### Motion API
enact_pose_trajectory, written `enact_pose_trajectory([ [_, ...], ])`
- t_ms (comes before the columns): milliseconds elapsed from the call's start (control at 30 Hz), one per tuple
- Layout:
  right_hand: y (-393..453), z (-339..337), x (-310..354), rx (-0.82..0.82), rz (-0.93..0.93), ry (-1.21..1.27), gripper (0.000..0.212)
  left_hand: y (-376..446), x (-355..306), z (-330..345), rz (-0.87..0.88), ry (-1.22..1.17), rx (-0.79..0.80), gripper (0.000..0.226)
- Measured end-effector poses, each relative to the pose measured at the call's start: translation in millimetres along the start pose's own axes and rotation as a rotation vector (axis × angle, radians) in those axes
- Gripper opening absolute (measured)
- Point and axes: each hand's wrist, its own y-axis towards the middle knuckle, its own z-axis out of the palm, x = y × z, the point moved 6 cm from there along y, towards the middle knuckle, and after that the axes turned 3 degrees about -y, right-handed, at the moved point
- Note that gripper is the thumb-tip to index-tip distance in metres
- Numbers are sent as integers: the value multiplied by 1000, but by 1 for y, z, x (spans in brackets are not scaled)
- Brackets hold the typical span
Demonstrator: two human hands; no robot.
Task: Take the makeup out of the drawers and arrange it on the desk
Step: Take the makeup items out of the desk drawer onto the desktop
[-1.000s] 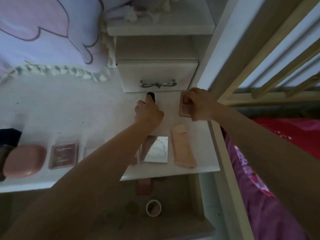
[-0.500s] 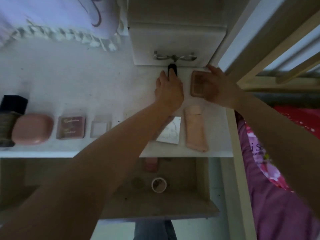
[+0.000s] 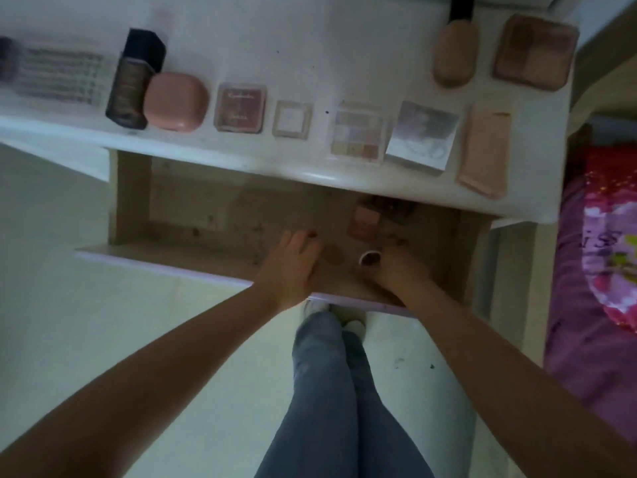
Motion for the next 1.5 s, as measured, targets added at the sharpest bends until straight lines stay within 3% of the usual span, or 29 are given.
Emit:
enact_pose_trajectory([
  [100, 20, 9, 3, -48, 95, -18, 58, 0, 20, 16, -361, -88, 177, 36],
  [167, 26, 7, 6, -49, 106, -23, 52, 9, 23, 23, -440, -112, 244, 38],
  [267, 22, -4, -1, -31, 117, -116, 40, 36, 10, 27, -341, -125, 233, 42],
  [433, 0, -32, -32, -64, 19, -295, 57, 75, -23, 41, -89, -78, 221, 44],
  [533, -11, -46, -41, -66, -1, -289, 62, 86, -26, 47, -7, 82, 164, 37],
  [667, -26, -59, -40, -103, -72, -207, 61, 90, -23, 56, 8, 163, 257, 21],
  [833, -60, -100, -24, -387, -396, -22, 61, 72, -20, 42, -10, 168, 443, 49],
  [900, -72, -122, -14, -447, -450, 30, 62, 61, -24, 22, 31, 121, 466, 48],
  [1033, -65, -177, 24, -591, -510, 39, 63, 61, -26, -50, 137, 33, 334, 52],
  [1133, -39, -209, 55, -669, -468, -3, 67, 78, -23, -121, 218, 43, 65, 56],
  [1233, -8, -234, 79, -714, -434, -80, 56, 109, -6, -168, 203, 37, -153, 48],
  [1333, 24, -244, 92, -695, -369, -214, 48, 160, 19, -174, 71, 60, -77, 52],
  [1500, 54, -244, 93, -722, -252, -340, 37, 217, 39, -159, 80, 94, 53, 56],
])
